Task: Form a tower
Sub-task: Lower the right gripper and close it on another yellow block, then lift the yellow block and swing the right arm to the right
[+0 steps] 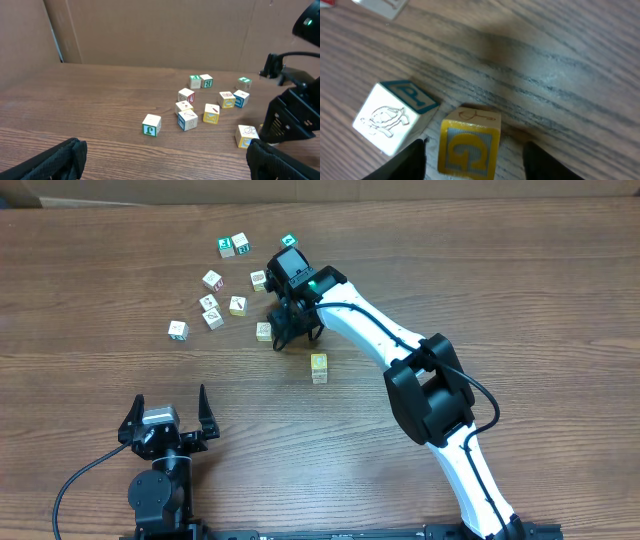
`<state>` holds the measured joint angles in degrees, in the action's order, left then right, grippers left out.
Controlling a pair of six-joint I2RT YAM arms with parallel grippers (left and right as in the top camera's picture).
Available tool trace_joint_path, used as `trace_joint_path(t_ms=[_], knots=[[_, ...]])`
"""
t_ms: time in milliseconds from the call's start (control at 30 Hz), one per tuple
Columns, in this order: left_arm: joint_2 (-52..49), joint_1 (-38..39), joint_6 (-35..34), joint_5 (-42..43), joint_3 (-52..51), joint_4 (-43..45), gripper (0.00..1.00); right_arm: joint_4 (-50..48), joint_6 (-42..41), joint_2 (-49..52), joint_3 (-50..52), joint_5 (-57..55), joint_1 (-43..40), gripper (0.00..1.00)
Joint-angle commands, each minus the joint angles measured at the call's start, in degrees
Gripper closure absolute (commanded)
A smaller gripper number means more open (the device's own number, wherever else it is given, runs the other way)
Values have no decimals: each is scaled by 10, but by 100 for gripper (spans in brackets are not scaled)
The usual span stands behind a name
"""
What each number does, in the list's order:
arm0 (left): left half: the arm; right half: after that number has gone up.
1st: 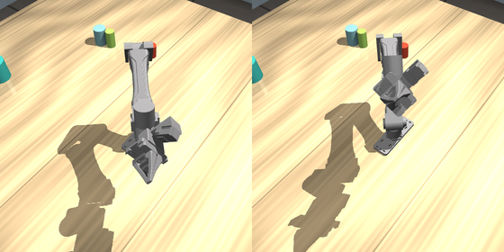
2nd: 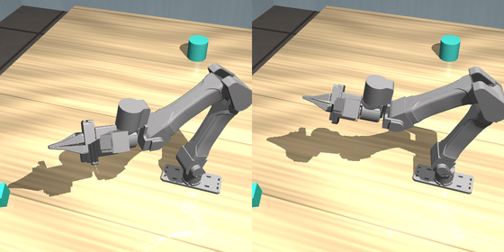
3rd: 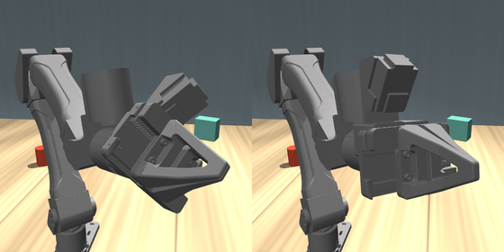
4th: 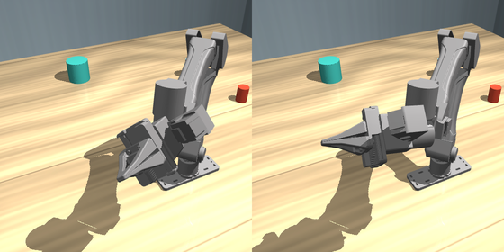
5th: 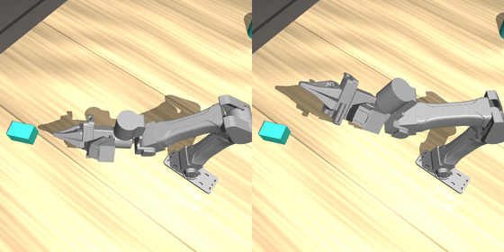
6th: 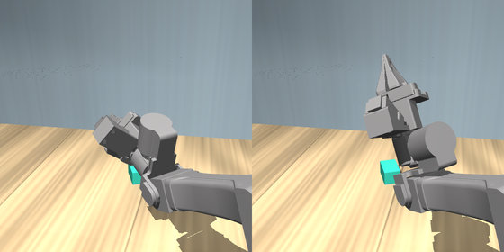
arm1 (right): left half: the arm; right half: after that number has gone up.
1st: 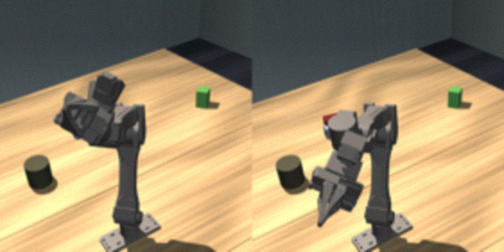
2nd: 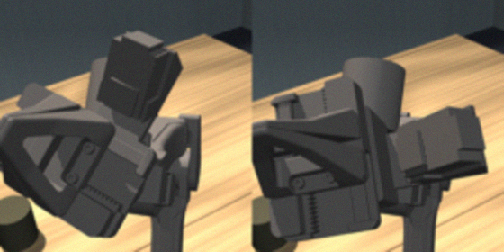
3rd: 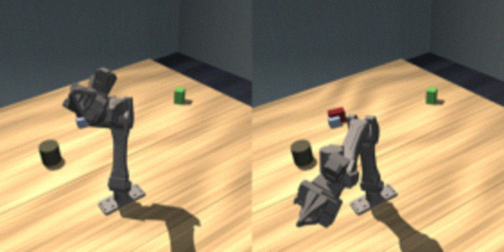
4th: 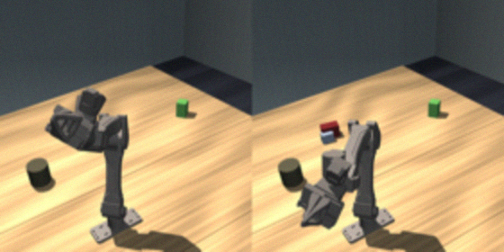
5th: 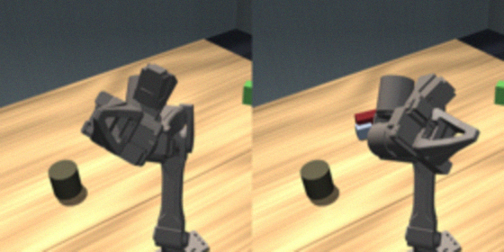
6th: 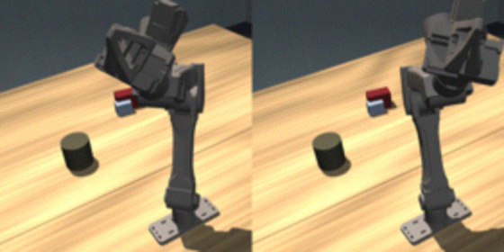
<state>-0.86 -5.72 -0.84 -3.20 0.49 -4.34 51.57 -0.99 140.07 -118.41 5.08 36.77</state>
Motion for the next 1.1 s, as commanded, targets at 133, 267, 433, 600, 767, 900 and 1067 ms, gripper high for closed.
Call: trace_joint_path(t_ms=[133, 267, 433, 600, 767, 900, 1067], knots=[[6, 1, 13, 1, -2, 1, 0, -11, -1, 5, -8, -6, -5, 60], [6, 1, 13, 1, -2, 1, 1, -14, -9, 5, -9, -14, -10, 49], [6, 1, 13, 1, -2, 1, 0, -18, -9, 5, -9, -14, -9, 47], [6, 1, 13, 1, -2, 1, 1, -26, -9, 5, -9, -14, -5, 58], [6, 1, 13, 1, -2, 1, 0, -24, -10, 3, -9, -16, -5, 67], [6, 1, 13, 1, -2, 1, 0, -24, -11, -15, -9, -16, -5, 69], [6, 1, 13, 1, -2, 1, 1, -15, -22, -54, -9, -56, -5, 69]])
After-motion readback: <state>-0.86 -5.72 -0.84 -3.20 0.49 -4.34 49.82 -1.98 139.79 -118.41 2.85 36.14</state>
